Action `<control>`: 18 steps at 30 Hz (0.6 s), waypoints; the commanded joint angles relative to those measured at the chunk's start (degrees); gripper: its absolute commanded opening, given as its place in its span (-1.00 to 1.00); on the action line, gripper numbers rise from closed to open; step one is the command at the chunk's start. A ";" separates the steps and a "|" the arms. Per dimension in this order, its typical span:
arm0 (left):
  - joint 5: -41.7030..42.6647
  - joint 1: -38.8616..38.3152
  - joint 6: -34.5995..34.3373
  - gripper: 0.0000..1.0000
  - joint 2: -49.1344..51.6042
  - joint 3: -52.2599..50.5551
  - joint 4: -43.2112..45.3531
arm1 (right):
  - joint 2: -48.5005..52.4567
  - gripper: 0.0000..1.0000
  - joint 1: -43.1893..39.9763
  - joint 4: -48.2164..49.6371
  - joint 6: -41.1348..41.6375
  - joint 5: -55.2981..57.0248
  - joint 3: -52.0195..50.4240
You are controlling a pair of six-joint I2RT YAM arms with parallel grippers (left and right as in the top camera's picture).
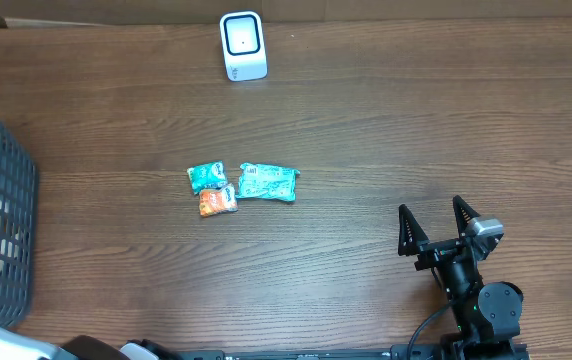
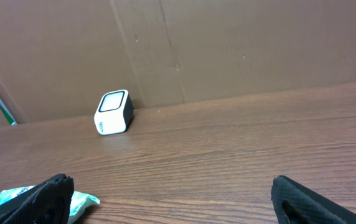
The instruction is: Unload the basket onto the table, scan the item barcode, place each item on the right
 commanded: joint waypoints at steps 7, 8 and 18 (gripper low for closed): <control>9.07 -2.40 -2.27 -0.53 -3.39 1.05 -1.14 | -0.52 0.99 0.31 0.24 -0.09 -0.02 -0.59; 8.66 -2.40 -2.27 -0.39 -3.32 0.98 -1.81 | -0.52 1.00 0.31 0.22 -0.09 -0.02 -0.59; 8.26 -2.40 -0.94 1.00 -3.06 0.98 -11.06 | -0.52 1.00 0.31 0.24 -0.09 -0.02 -0.59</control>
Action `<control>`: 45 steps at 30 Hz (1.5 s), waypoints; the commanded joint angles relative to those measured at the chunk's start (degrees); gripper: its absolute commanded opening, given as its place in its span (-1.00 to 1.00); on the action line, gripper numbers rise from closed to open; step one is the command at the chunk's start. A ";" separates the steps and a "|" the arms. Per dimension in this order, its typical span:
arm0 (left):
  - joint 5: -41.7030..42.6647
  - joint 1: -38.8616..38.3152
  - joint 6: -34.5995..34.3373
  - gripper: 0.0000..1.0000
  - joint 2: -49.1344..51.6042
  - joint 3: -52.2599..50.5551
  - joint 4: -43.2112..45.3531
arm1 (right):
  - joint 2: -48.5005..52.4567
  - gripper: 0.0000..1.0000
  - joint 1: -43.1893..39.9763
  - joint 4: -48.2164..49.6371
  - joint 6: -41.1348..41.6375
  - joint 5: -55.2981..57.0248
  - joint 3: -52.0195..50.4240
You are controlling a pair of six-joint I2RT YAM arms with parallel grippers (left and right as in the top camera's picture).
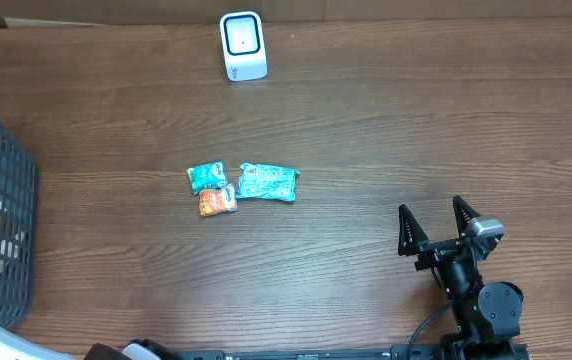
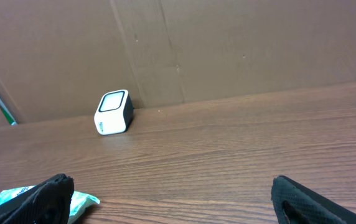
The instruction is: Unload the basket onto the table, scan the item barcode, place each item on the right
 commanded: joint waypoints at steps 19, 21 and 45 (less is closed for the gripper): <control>0.50 -0.09 9.31 1.00 3.69 0.90 5.57 | -0.52 1.00 0.31 0.22 -0.07 -0.02 -0.59; 1.11 -0.09 9.29 1.00 6.73 0.92 6.69 | -0.52 1.00 0.31 0.20 -0.07 -0.02 -0.59; -14.69 -2.75 0.94 0.90 33.99 -0.20 8.87 | -0.52 1.00 0.31 0.20 -0.07 -0.02 -0.59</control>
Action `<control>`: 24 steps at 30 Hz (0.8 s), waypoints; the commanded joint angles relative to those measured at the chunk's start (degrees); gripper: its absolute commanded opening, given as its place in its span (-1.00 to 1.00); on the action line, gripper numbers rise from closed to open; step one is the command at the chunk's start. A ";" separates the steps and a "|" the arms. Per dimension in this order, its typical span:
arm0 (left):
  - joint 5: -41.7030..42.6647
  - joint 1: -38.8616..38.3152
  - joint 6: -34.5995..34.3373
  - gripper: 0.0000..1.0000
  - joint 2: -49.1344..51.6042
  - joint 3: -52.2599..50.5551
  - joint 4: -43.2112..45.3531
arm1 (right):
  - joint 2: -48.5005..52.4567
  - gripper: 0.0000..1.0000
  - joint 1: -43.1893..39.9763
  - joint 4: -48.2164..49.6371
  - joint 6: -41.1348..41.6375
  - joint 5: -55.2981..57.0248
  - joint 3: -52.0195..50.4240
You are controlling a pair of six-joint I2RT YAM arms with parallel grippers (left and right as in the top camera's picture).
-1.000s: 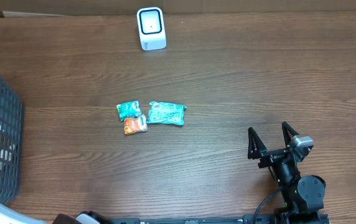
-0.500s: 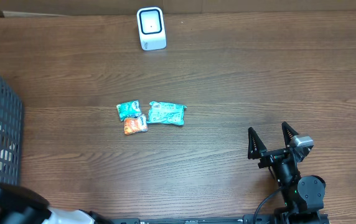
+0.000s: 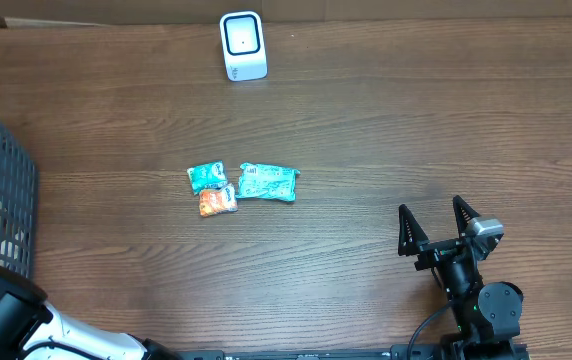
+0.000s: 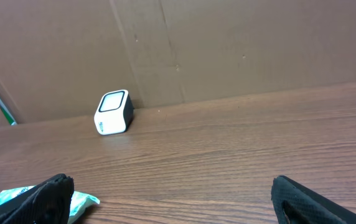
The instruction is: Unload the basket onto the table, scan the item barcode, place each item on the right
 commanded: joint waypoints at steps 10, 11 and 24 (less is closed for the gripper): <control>-13.97 -1.84 -1.92 0.92 0.33 -5.14 8.11 | -0.52 1.00 0.31 0.20 -0.09 -0.02 -0.59; -13.99 -2.01 -1.44 0.92 0.33 -6.16 9.09 | -0.52 1.00 0.31 0.20 -0.09 0.00 -0.59; -19.12 -2.38 1.01 1.00 0.35 -18.18 19.56 | -0.52 1.00 0.31 0.20 -0.09 0.00 -0.59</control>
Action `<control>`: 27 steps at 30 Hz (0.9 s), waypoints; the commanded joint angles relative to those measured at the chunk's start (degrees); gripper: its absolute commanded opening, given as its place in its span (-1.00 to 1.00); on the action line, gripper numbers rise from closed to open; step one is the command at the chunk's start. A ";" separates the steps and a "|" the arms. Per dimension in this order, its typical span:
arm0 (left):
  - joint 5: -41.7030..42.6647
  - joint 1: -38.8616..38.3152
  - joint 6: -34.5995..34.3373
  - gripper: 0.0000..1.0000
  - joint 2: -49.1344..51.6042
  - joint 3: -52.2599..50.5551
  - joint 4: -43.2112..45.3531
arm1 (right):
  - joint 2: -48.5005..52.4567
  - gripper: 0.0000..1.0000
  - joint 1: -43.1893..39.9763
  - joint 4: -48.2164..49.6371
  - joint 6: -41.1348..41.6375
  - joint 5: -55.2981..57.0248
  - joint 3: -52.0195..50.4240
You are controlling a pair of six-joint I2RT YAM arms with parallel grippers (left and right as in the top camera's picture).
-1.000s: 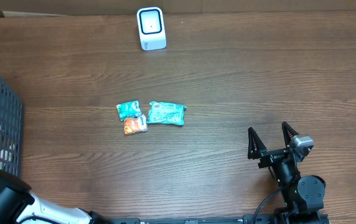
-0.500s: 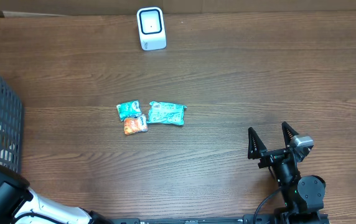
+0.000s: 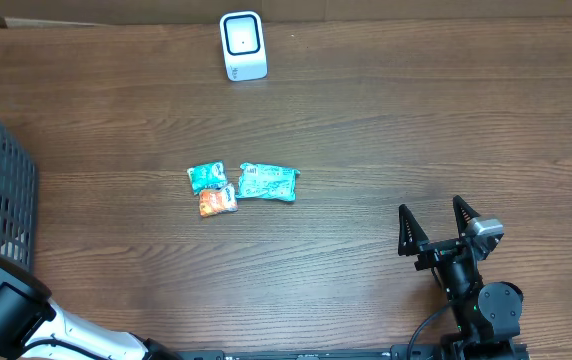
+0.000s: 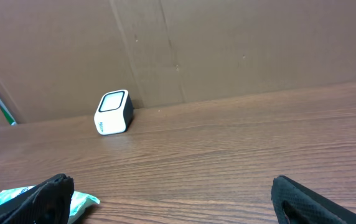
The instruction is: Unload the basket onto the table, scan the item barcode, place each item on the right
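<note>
Three small snack packets lie together mid-table: a larger teal packet [image 3: 267, 182], a small teal packet [image 3: 206, 176] and an orange packet [image 3: 217, 201]. The white barcode scanner [image 3: 243, 45] stands at the far edge, also in the right wrist view [image 4: 113, 112]. My right gripper [image 3: 432, 222] rests at the near right, open and empty, well right of the packets. In its wrist view the right gripper [image 4: 168, 186] faces the scanner, a teal packet [image 4: 16, 198] showing behind its left finger. Only part of my left arm [image 3: 6, 320] shows at the near left corner; its gripper is out of view.
A dark mesh basket stands at the left table edge, right beside the left arm. A brown cardboard wall [image 4: 228, 50] runs behind the scanner along the far edge.
The left arm's dark link at the near left corner has shifted slightly higher in the overhead view. The right gripper, packets and scanner have not moved.
At first only a sliver of the left arm's white casing showed at the bottom left corner. Later a dark link of that arm stood beside the basket, and it now reaches a little further up. The right gripper stayed open and still throughout; packets untouched.
</note>
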 commanded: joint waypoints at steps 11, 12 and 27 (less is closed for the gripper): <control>-4.31 0.37 1.11 0.99 1.14 -11.02 11.02 | -0.52 1.00 0.31 0.20 -0.09 -0.07 -0.59; -4.31 0.37 1.14 0.93 1.55 -11.19 11.13 | -0.52 1.00 0.31 0.20 -0.09 -0.07 -0.59; -1.62 0.37 1.53 -0.91 3.54 -4.81 5.35 | -0.52 1.00 0.31 0.20 -0.09 -0.07 -0.59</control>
